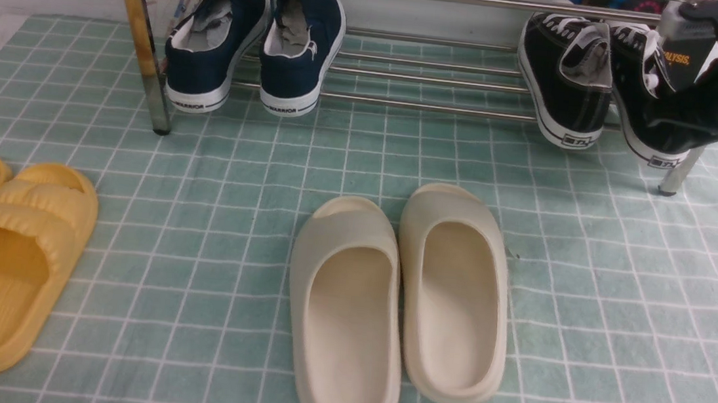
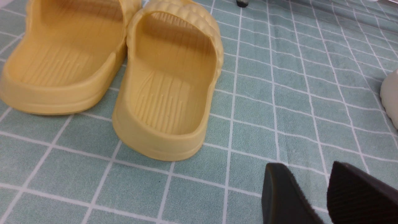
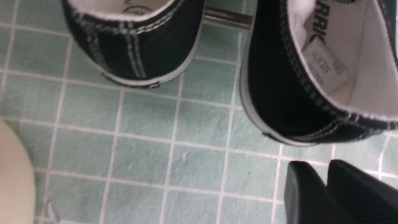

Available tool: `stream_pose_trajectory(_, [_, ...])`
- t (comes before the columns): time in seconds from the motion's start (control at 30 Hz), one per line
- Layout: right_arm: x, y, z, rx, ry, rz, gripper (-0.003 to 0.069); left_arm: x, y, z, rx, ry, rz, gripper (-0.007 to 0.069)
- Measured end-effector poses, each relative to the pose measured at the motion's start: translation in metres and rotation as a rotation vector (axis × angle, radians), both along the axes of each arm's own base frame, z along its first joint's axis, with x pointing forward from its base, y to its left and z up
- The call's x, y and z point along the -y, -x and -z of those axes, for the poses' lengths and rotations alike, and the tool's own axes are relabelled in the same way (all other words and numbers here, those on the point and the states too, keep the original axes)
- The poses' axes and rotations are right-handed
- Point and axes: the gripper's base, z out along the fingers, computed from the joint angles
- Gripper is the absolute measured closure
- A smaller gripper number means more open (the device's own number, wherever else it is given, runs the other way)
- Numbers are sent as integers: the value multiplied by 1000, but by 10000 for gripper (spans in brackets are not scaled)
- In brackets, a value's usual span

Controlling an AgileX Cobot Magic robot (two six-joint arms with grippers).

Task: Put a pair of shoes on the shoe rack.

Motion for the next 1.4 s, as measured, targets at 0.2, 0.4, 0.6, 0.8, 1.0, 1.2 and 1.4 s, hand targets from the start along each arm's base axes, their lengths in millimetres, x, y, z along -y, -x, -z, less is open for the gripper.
stream_pose_trajectory(0.2, [-10,40,-58,29,-100,-79,280,0,0,0,0,0,0,386])
stream_pose_trajectory(0.4, [-12,125,-132,179,-141,-134,278,0,0,0,0,0,0,386])
stream_pose_trajectory(0.6, [-9,217,-149,313,-151,-134,379,0,0,0,0,0,0,386])
stream_pose_trajectory(0.8, [-9,304,-126,435,-223,-125,571,0,0,0,0,0,0,386])
stream_pose_trajectory(1.0, [-9,355,-93,541,-285,-116,662,0,0,0,0,0,0,386])
stream_pose_trajectory(1.2, [-11,382,-71,588,-344,-123,662,0,0,0,0,0,0,386])
stream_pose_trajectory(1.4, [-8,381,-64,683,-360,-88,662,0,0,0,0,0,0,386])
